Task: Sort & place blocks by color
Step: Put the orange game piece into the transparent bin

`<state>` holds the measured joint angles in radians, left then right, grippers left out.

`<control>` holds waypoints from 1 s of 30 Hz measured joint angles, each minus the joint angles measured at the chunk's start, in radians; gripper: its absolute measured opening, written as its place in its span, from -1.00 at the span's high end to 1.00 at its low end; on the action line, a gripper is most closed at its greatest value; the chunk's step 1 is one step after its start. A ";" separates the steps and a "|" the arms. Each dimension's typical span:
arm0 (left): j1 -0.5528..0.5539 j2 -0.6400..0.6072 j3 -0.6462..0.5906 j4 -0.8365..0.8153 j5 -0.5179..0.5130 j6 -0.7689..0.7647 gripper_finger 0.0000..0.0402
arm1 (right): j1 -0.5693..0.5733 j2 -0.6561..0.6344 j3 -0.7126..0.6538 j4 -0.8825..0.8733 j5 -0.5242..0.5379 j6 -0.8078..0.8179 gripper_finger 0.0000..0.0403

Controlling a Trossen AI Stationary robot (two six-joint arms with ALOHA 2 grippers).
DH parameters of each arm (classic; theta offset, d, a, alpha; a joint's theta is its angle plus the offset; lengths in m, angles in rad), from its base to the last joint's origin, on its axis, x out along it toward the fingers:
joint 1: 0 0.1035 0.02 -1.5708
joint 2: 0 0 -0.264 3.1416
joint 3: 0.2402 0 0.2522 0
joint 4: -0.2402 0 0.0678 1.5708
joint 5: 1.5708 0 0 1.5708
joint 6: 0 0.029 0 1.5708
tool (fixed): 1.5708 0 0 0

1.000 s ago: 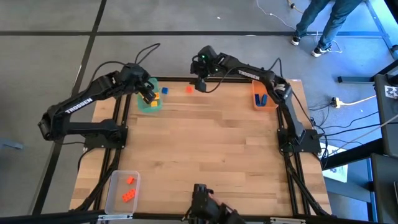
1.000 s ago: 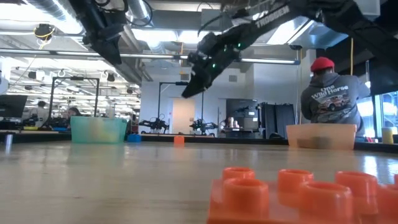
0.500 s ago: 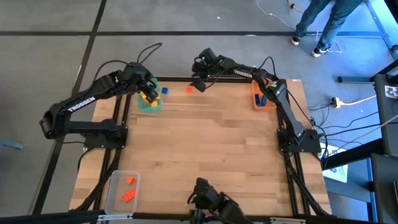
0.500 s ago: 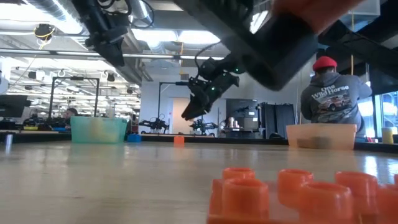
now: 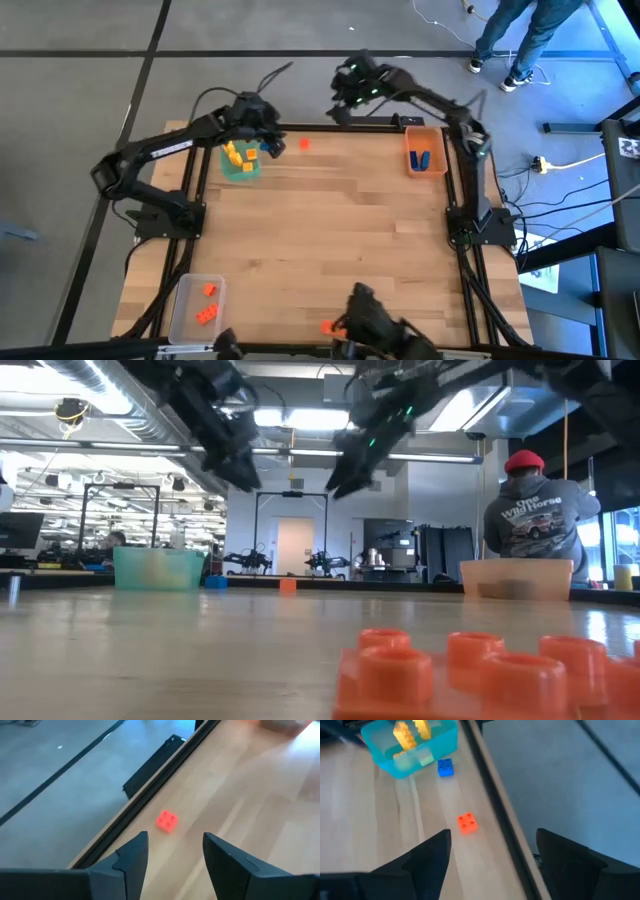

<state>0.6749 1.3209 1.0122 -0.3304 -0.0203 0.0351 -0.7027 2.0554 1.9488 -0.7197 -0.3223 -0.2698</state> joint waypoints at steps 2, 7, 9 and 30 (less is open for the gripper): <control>-0.015 0.056 0.000 0.054 -0.006 0.018 0.11 | -0.010 -0.061 0.001 -0.046 0.011 -0.001 -0.45; -0.052 0.184 0.000 0.182 -0.049 0.050 0.11 | -0.022 -0.195 0.000 -0.091 0.014 0.000 -0.45; -0.058 0.233 0.000 0.208 -0.056 0.049 0.11 | -0.022 -0.241 0.000 -0.092 0.014 0.000 -0.45; -0.062 0.546 0.000 0.487 -0.076 0.025 0.11 | -0.020 -0.335 -0.002 -0.217 0.015 0.051 -0.45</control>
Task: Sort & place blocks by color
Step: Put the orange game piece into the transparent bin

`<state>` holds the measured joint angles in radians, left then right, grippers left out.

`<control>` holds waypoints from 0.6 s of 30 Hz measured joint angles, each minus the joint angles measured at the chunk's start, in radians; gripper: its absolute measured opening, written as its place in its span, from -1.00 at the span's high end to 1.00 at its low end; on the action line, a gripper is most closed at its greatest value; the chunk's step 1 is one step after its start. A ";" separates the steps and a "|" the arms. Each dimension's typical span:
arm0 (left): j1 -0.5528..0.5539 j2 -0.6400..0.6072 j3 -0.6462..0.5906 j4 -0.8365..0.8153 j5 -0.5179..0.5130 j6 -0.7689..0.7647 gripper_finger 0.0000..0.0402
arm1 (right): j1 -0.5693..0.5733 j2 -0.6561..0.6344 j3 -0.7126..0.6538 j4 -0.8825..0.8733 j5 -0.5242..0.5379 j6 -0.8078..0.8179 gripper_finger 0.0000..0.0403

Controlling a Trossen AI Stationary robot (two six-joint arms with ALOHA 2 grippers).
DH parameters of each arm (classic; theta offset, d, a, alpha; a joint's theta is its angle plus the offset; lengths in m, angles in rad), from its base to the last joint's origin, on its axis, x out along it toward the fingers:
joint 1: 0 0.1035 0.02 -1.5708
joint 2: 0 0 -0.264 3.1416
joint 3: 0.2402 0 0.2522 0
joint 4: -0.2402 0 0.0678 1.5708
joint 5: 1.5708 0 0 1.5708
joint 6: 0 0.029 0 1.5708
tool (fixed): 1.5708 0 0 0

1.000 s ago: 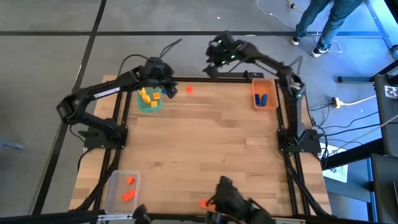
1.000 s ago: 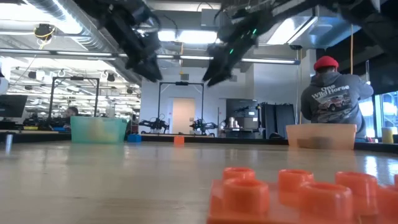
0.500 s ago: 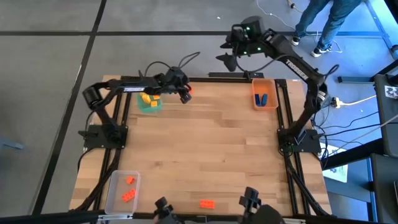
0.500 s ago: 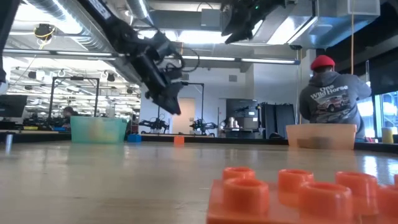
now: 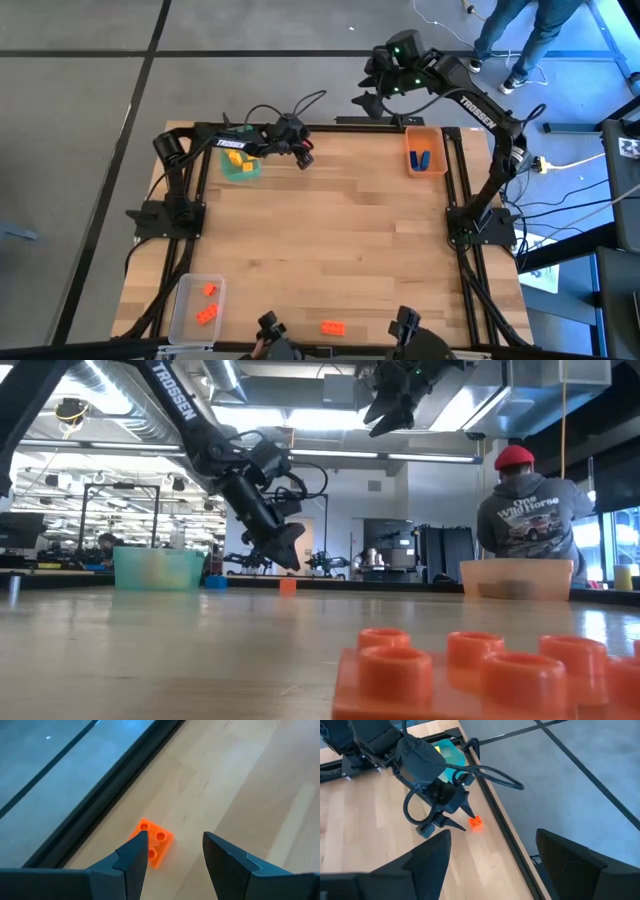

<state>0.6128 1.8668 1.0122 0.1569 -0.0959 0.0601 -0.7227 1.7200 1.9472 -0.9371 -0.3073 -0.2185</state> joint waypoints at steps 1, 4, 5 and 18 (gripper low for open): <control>0.000 0.004 0.000 0.015 -0.005 0.002 0.11 | 0.000 0.000 0.000 -0.001 0.000 0.004 -0.45; 0.001 0.007 0.000 0.036 -0.030 0.002 0.11 | 0.000 0.000 0.000 -0.001 0.000 0.006 -0.45; 0.003 0.007 0.000 0.035 -0.037 0.002 0.11 | 0.000 0.000 0.000 -0.001 0.000 0.010 -0.45; 0.065 0.008 0.000 0.005 -0.014 -0.002 0.11 | 0.001 0.000 0.000 -0.005 0.000 0.035 -0.45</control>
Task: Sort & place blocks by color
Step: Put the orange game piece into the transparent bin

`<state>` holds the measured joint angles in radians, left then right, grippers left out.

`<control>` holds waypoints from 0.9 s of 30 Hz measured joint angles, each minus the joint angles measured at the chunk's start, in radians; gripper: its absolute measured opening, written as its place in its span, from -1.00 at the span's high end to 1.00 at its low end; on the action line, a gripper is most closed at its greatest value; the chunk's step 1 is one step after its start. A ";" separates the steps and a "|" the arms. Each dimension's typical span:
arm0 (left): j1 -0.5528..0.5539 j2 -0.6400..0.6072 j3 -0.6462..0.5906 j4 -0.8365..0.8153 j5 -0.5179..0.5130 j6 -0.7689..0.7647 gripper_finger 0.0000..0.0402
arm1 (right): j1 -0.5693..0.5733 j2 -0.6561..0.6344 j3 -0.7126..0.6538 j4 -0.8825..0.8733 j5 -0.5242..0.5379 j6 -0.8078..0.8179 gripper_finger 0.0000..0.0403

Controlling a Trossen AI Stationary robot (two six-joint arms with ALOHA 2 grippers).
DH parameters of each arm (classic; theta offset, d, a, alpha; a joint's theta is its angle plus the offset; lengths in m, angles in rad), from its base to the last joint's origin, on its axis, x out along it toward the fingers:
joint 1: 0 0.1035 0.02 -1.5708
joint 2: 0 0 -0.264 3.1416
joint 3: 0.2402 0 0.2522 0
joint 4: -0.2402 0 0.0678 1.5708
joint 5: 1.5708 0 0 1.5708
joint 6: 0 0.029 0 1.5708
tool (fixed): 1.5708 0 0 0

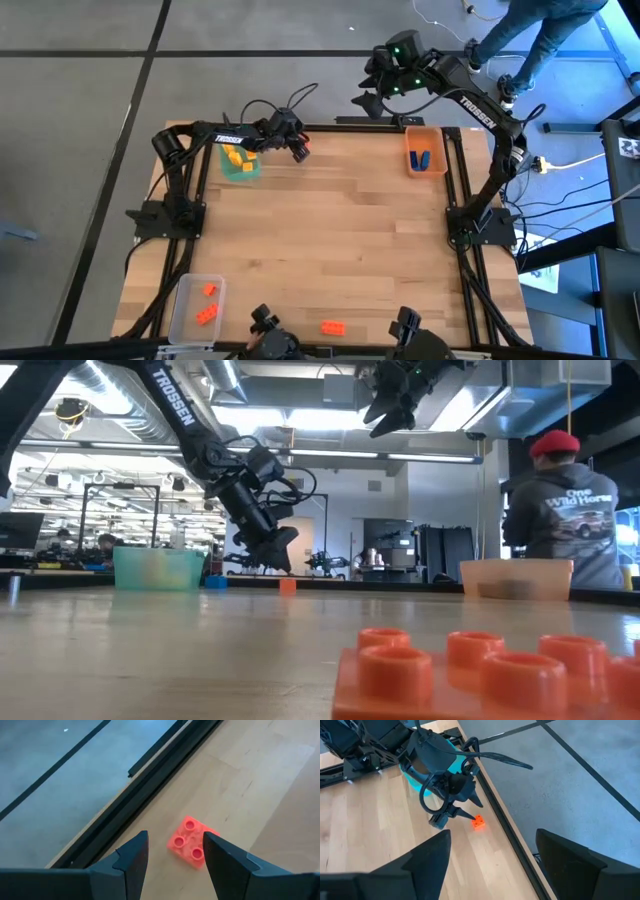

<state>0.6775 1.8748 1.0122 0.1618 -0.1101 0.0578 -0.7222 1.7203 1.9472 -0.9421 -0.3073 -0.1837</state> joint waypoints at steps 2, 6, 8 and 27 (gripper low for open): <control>0.001 0.000 0.000 0.000 0.002 0.005 0.11 | 0.000 0.000 0.000 0.000 0.000 0.000 -0.45; 0.001 0.000 0.000 0.003 0.004 0.015 0.11 | 0.000 0.000 0.000 0.000 0.000 0.000 -0.45; 0.001 0.000 0.000 0.008 0.005 0.015 0.11 | 0.000 0.000 0.000 0.000 0.000 0.000 -0.45; -0.011 0.062 0.005 0.030 0.122 0.037 0.11 | 0.000 0.000 0.000 -0.002 0.000 0.000 -0.45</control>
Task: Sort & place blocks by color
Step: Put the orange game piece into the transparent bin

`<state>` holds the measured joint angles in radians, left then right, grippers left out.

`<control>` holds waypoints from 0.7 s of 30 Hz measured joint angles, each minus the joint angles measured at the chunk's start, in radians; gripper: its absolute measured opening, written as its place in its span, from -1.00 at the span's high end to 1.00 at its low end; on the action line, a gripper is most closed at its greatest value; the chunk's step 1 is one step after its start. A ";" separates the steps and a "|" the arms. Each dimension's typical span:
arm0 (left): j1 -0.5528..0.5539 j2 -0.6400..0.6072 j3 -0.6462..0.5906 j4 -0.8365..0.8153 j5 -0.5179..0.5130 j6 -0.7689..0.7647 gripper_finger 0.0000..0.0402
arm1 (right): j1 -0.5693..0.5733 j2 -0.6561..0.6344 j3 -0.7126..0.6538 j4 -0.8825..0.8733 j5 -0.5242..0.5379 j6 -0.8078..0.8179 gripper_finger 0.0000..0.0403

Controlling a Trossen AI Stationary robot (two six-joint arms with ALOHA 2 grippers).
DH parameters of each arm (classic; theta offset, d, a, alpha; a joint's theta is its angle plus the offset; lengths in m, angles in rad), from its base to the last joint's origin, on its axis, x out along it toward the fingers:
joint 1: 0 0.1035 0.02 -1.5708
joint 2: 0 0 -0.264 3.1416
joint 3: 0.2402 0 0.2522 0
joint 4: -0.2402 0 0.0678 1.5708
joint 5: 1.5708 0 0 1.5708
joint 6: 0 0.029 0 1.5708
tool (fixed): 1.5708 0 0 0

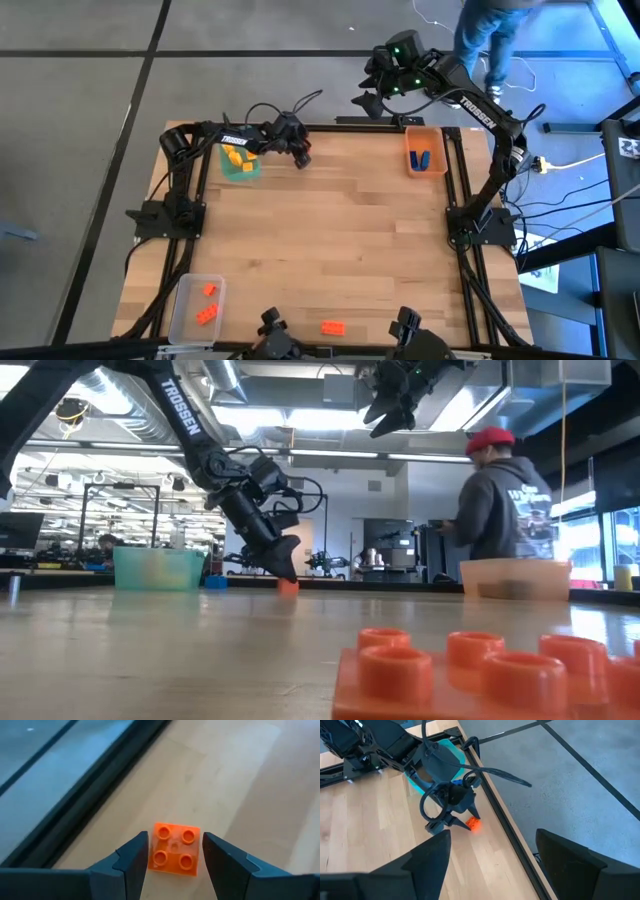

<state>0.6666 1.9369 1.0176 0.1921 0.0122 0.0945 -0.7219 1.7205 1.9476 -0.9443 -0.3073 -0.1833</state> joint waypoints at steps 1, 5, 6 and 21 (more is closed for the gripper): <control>0.000 0.000 0.000 0.000 0.021 0.014 0.11 | 0.000 0.000 0.000 0.000 0.000 0.000 -0.45; -0.004 0.000 0.000 -0.001 0.074 0.046 0.11 | 0.000 0.000 0.000 0.000 0.000 -0.001 -0.45; -0.003 0.000 0.000 -0.001 0.089 0.047 0.11 | 0.000 0.000 0.000 0.000 0.000 -0.001 -0.45; -0.027 0.020 0.000 -0.029 0.120 0.107 0.11 | 0.000 0.000 0.000 -0.004 0.000 0.000 -0.45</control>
<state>0.6399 1.9572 1.0176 0.1634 0.1319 0.2010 -0.7219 1.7206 1.9476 -0.9485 -0.3073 -0.1837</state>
